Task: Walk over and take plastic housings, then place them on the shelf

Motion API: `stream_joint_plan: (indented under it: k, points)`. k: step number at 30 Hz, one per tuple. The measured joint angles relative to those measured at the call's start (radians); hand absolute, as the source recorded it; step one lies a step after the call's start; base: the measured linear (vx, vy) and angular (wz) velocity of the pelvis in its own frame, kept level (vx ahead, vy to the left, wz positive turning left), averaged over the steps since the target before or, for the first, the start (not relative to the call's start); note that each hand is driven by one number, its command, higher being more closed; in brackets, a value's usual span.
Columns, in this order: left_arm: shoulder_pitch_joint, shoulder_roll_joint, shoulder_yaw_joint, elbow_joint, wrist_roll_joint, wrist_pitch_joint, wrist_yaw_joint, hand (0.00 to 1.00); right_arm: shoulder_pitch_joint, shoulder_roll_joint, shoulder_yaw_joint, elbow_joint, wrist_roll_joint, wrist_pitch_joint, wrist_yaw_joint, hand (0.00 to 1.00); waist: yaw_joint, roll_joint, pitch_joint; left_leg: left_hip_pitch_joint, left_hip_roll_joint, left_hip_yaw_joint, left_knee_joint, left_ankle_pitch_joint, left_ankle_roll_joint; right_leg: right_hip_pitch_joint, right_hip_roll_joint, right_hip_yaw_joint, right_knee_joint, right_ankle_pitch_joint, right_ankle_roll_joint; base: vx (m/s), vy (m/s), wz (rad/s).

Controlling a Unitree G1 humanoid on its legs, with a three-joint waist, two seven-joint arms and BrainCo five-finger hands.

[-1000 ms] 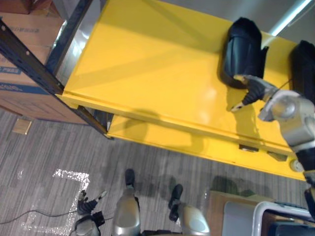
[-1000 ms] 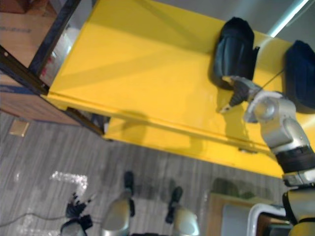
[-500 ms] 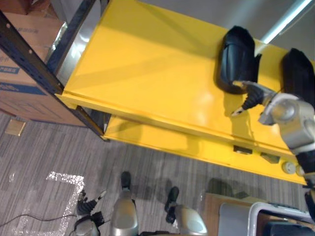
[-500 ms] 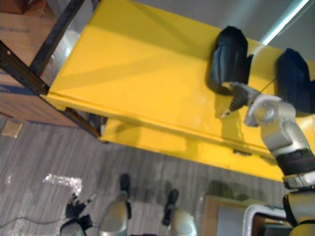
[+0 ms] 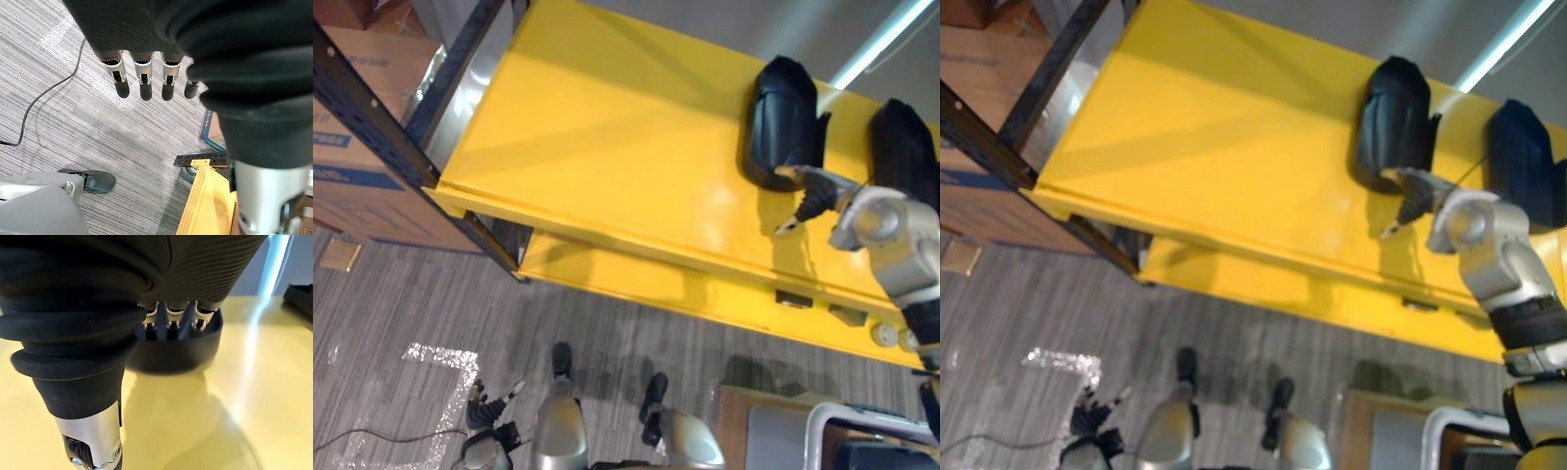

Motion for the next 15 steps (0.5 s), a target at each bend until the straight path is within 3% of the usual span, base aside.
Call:
stream_joint_plan:
  k: [1, 2, 4, 5, 7, 8, 12, 15]
  points:
    - [0.0, 0.0, 0.0, 0.0, 0.001, -0.002, 0.0, 0.0, 0.0, 0.0, 0.0, 0.0, 0.004, 0.0, -0.046, 0.0, 0.0, 0.0, 0.0, 0.0, 0.0, 0.0, 0.0, 0.0, 0.0, 0.0, 0.0, 0.0, 0.0, 0.0, 0.0, 0.0, 0.0, 0.0]
    - [0.0, -0.002, -0.001, 0.0, 0.002, -0.032, 0.003, 0.0, 0.0, 0.001, -0.004, 0.0, 0.01, -0.001, -0.232, 0.0, 0.0, 0.0, 0.0, 0.0, 0.0, 0.0, 0.0, 0.0, 0.0, 0.0, 0.0, 0.0, 0.0, 0.0, 0.0, 0.0, 0.0, 0.0]
    - [0.0, -0.003, -0.003, -0.001, 0.004, -0.053, 0.006, 0.0, -0.001, 0.005, -0.017, 0.0, 0.009, -0.003, -0.348, 0.0, 0.001, 0.0, 0.0, 0.0, 0.0, 0.0, 0.0, 0.0, 0.0, 0.0, 0.0, 0.0, 0.0, 0.0, 0.0, 0.0, 0.0, 0.0]
    - [0.0, -0.005, -0.005, -0.003, 0.006, -0.084, 0.018, 0.0, -0.001, 0.029, -0.064, 0.001, 0.008, -0.016, -0.512, 0.0, 0.0, 0.001, -0.001, 0.0, -0.001, 0.0, 0.0, 0.0, 0.0, 0.0, 0.0, 0.0, -0.001, 0.0, 0.0, 0.0, 0.0, 0.0]
    - [0.0, -0.006, -0.015, -0.01, 0.013, -0.114, 0.042, 0.0, 0.0, 0.063, -0.132, -0.001, 0.009, -0.048, -0.668, 0.0, -0.001, 0.002, -0.001, 0.001, -0.005, 0.0, 0.001, 0.0, 0.0, 0.0, 0.0, 0.0, -0.001, 0.0, 0.0, 0.0, 0.0, 0.0]
    - [0.0, -0.009, -0.026, -0.028, 0.013, -0.132, 0.054, 0.0, 0.003, 0.094, -0.192, -0.003, 0.009, -0.079, -0.796, 0.0, -0.002, 0.005, -0.008, 0.0, -0.006, -0.001, 0.001, 0.0, 0.0, 0.002, -0.001, -0.001, -0.003, 0.0, 0.001, 0.0, 0.0, 0.0]
    - [0.008, -0.023, -0.05, -0.093, 0.015, -0.172, 0.075, 0.0, 0.102, 0.18, -0.321, -0.092, 0.016, -0.153, -1.011, 0.0, -0.006, 0.014, -0.06, 0.004, -0.009, -0.006, 0.001, -0.003, -0.002, 0.017, -0.002, -0.01, -0.02, 0.001, 0.002, 0.0, 0.0, 0.05]
    - [0.03, -0.049, -0.055, -0.156, 0.01, -0.218, 0.078, 0.0, 0.222, 0.277, -0.423, -0.197, 0.018, -0.21, -1.103, 0.0, -0.033, 0.021, -0.118, 0.018, -0.009, -0.006, 0.0, -0.007, -0.003, 0.033, -0.002, -0.011, -0.028, 0.001, 0.003, 0.03, -0.001, -0.02]
